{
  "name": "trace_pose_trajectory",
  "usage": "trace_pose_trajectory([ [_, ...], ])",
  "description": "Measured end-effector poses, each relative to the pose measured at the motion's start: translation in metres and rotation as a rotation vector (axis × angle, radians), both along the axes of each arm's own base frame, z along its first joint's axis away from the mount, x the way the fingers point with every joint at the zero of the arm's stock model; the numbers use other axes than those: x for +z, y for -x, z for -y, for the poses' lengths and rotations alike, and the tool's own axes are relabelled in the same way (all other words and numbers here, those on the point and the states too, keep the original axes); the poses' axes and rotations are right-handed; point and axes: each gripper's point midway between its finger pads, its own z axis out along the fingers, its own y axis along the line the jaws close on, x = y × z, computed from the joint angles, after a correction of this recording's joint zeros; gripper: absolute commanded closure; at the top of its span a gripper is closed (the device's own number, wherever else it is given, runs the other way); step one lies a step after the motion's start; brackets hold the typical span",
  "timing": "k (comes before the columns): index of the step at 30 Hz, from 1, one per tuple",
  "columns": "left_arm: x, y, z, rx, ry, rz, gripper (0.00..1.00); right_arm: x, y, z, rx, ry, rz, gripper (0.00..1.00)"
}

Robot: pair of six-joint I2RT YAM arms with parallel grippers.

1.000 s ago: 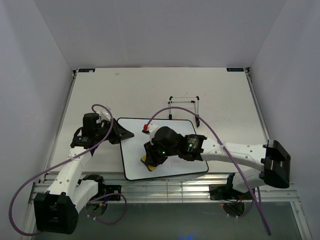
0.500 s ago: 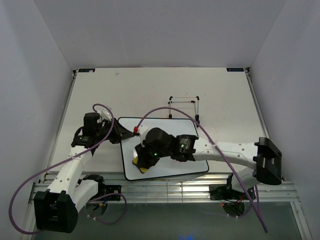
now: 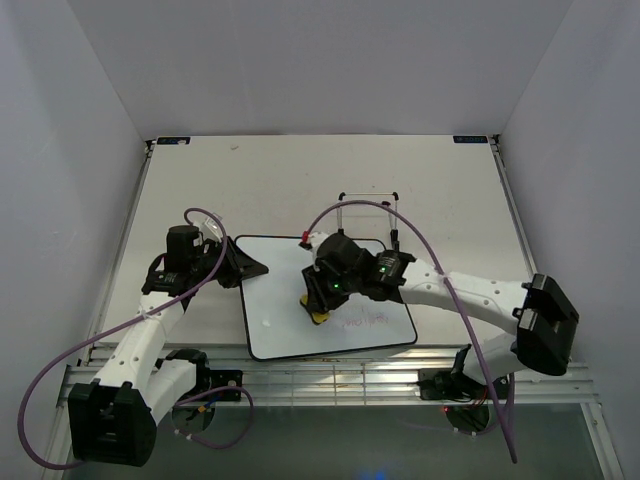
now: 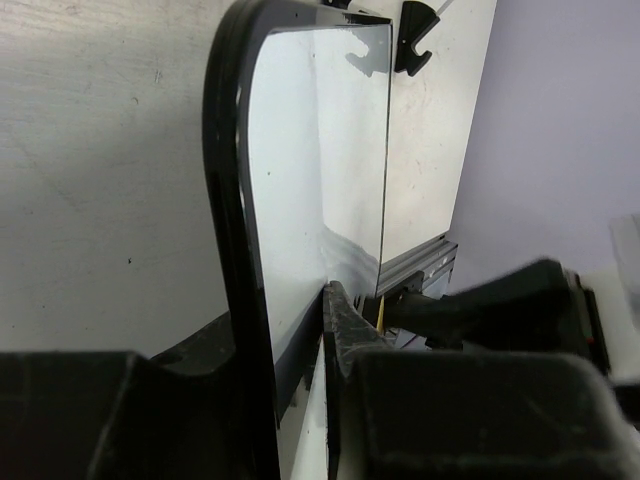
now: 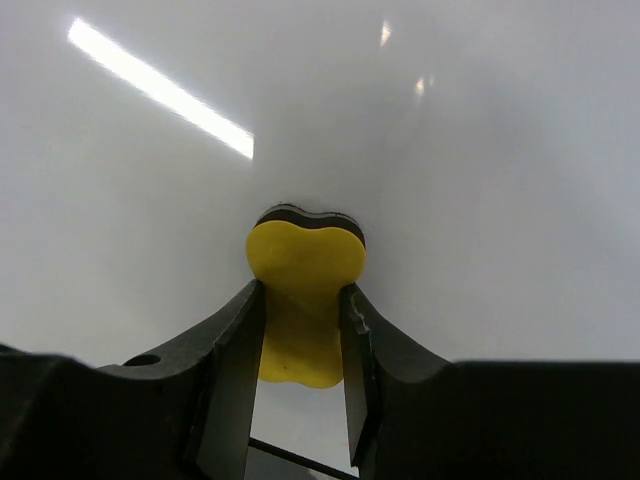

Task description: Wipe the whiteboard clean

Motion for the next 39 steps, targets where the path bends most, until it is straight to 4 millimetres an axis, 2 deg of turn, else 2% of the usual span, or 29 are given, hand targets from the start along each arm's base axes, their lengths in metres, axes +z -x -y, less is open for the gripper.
trace_pose_trajectory([
  [1, 0.0, 0.0, 0.0, 0.0, 0.0, 0.0, 1.0, 0.007, 0.005, -0.014, 0.035, -0.018, -0.001, 0.75],
  [2, 0.0, 0.0, 0.0, 0.0, 0.0, 0.002, 1.0, 0.018, 0.013, -0.036, 0.087, -0.054, 0.004, 0.75],
  [5, 0.0, 0.0, 0.0, 0.002, -0.001, 0.001, 1.0, 0.046, 0.044, -0.09, 0.226, -0.134, 0.014, 0.75],
  [7, 0.0, 0.0, 0.0, 0.002, -0.002, 0.0, 1.0, 0.061, 0.068, -0.115, 0.31, -0.187, 0.019, 0.75],
  [10, 0.0, 0.0, 0.0, 0.002, -0.002, 0.001, 1.0, 0.066, 0.095, -0.124, 0.392, -0.223, 0.014, 0.75],
  [12, 0.0, 0.0, 0.0, 0.0, -0.003, 0.003, 1.0, 0.063, 0.1, -0.12, 0.404, -0.223, 0.013, 0.75],
  [14, 0.0, -0.001, 0.0, 0.001, -0.004, 0.007, 1.0, 0.056, 0.097, -0.108, 0.393, -0.222, 0.012, 0.75],
  [16, 0.001, -0.001, 0.0, 0.001, -0.004, 0.009, 1.0, 0.045, 0.088, -0.085, 0.353, -0.203, 0.005, 0.75],
  [19, 0.0, -0.001, -0.001, 0.005, -0.008, 0.009, 1.0, 0.02, 0.058, -0.037, 0.226, -0.159, -0.014, 0.75],
  [24, -0.001, 0.0, -0.002, 0.014, -0.012, -0.002, 1.0, -0.028, -0.007, 0.055, -0.111, -0.077, -0.038, 0.75],
  [27, -0.001, 0.0, -0.002, 0.017, -0.013, -0.005, 1.0, -0.05, -0.027, 0.099, -0.271, -0.044, -0.068, 0.75],
  [29, -0.001, 0.001, -0.002, 0.019, -0.014, -0.004, 1.0, -0.06, -0.034, 0.12, -0.344, -0.037, -0.086, 0.75],
  [31, 0.0, 0.001, -0.002, 0.02, -0.014, 0.001, 1.0, -0.067, -0.036, 0.135, -0.394, -0.032, -0.103, 0.75],
  [33, 0.001, 0.001, -0.002, 0.024, -0.015, 0.003, 1.0, -0.069, -0.037, 0.14, -0.411, -0.036, -0.117, 0.74],
  [39, 0.003, 0.001, -0.002, 0.027, -0.018, 0.006, 1.0, -0.064, -0.035, 0.136, -0.389, -0.063, -0.138, 0.75],
])
